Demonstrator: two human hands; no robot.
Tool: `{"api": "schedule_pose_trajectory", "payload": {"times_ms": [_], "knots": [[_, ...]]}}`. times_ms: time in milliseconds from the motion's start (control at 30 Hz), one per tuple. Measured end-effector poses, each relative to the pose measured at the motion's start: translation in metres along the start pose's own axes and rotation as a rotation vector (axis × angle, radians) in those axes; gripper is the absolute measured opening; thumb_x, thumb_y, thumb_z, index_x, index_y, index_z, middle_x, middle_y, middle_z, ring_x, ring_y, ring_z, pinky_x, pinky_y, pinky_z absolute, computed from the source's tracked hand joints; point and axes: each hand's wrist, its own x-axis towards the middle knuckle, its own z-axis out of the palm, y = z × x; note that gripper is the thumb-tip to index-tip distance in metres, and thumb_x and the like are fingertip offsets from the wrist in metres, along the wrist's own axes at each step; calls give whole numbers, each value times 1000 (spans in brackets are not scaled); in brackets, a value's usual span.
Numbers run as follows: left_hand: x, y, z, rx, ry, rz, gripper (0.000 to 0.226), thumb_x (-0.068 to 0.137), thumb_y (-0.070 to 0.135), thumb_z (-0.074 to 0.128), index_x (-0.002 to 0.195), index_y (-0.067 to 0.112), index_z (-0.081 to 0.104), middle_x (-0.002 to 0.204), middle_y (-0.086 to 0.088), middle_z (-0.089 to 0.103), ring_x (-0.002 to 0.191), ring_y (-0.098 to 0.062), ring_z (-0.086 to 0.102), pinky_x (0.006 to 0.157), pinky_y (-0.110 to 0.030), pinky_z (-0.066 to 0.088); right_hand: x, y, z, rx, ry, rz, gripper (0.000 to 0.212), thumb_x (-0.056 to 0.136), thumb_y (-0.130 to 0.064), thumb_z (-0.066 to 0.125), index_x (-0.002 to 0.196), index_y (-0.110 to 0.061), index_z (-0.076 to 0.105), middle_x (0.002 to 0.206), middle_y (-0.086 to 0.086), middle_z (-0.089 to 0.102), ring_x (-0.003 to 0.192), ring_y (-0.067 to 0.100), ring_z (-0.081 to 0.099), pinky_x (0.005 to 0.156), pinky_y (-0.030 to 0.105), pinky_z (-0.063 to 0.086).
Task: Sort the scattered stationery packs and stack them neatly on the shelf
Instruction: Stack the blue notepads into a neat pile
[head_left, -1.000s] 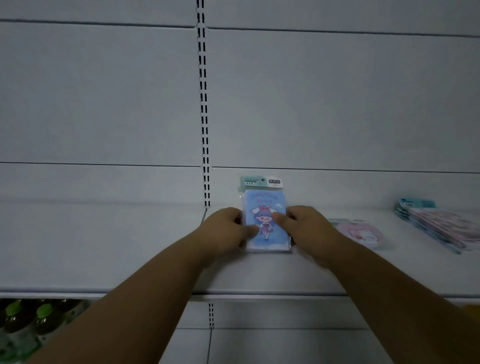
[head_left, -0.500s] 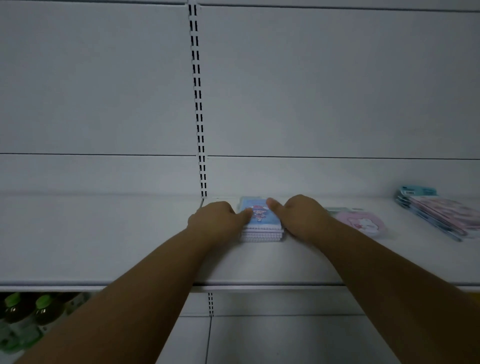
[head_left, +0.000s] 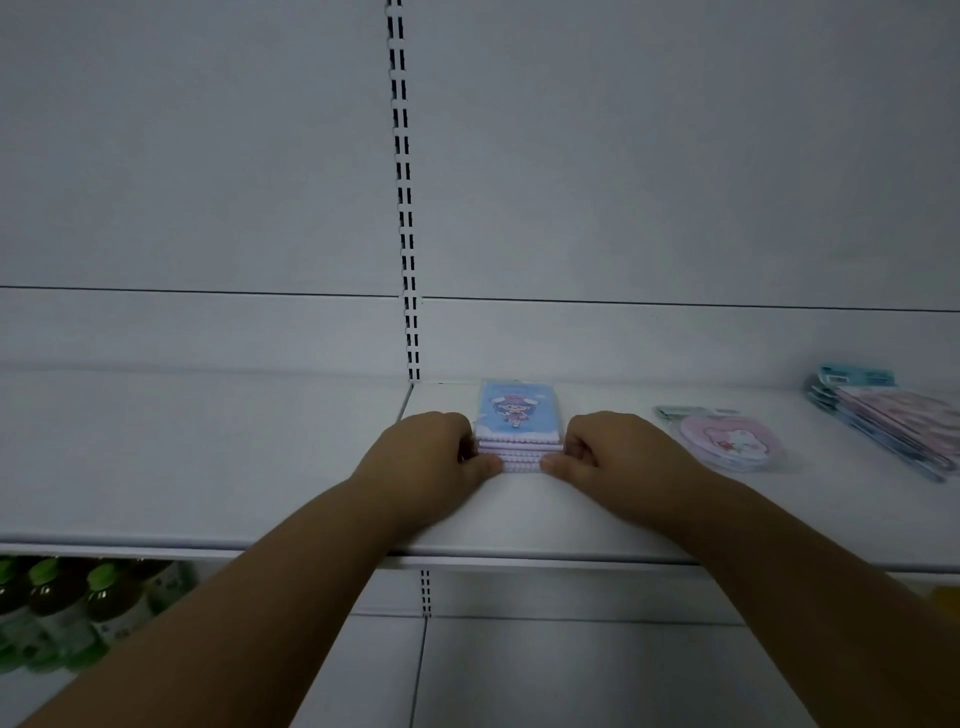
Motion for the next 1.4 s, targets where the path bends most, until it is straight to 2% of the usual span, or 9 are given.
{"api": "schedule_pose_trajectory", "payload": {"times_ms": [167,333,500,600,733,867,1033,1267,1400], "knots": [[-2,7,-4,33,19,-4,32,86,52,57,68,28,48,67,8,53,61,-6,46,50,-25,28,0,-1,2,-4,9,-1,40,91,-44,54,60,-31,34,61,-11,40,58,3,39,51,21,23],[-9,8,-5,72,68,35,28,84,50,61,71,26,52,66,10,52,60,-6,46,50,-22,29,-6,1,3,15,24,-6,26,89,-41,58,73,-21,52,70,-5,51,69,15,48,59,30,32],[-10,7,-8,39,56,29,27,84,47,63,68,29,50,66,10,54,60,-6,47,50,-22,29,-7,-5,4,2,31,12,35,90,-40,58,62,-26,41,65,-7,47,60,7,42,51,22,27],[-8,6,-7,27,29,24,24,86,45,62,75,25,56,71,7,59,65,-10,51,53,-25,33,-8,-7,4,6,47,42,31,90,-40,58,66,-22,47,69,-3,53,65,13,47,54,27,31],[-6,3,-5,30,18,30,25,86,47,60,75,24,55,68,9,55,62,-7,48,51,-24,31,-9,-11,1,-13,8,57,31,90,-42,56,66,-27,43,67,-7,48,65,12,46,54,25,30],[-9,4,-5,25,75,70,31,86,52,54,69,26,46,66,10,50,57,-6,46,46,-24,28,-13,-10,-1,-24,95,55,29,93,-44,50,73,-22,46,69,-6,49,65,12,44,52,23,27],[-8,7,-4,79,75,112,28,94,38,42,69,29,32,68,10,38,57,-6,38,48,-25,24,-14,-13,-1,-71,28,1,21,98,-34,42,85,-19,48,81,-3,50,74,14,45,63,28,30],[-9,8,-3,140,58,147,19,96,37,37,82,25,39,77,5,44,66,-16,47,58,-30,34,-13,-9,-1,-70,8,-12,19,98,-32,42,83,-21,45,80,-4,47,74,14,43,65,28,29],[-7,6,-13,45,-42,74,32,98,42,33,77,22,46,73,3,52,64,-12,49,52,-30,32,-13,-7,-4,-119,-3,-62,23,99,-30,39,79,-20,46,73,-6,45,72,15,44,64,29,29]]}}
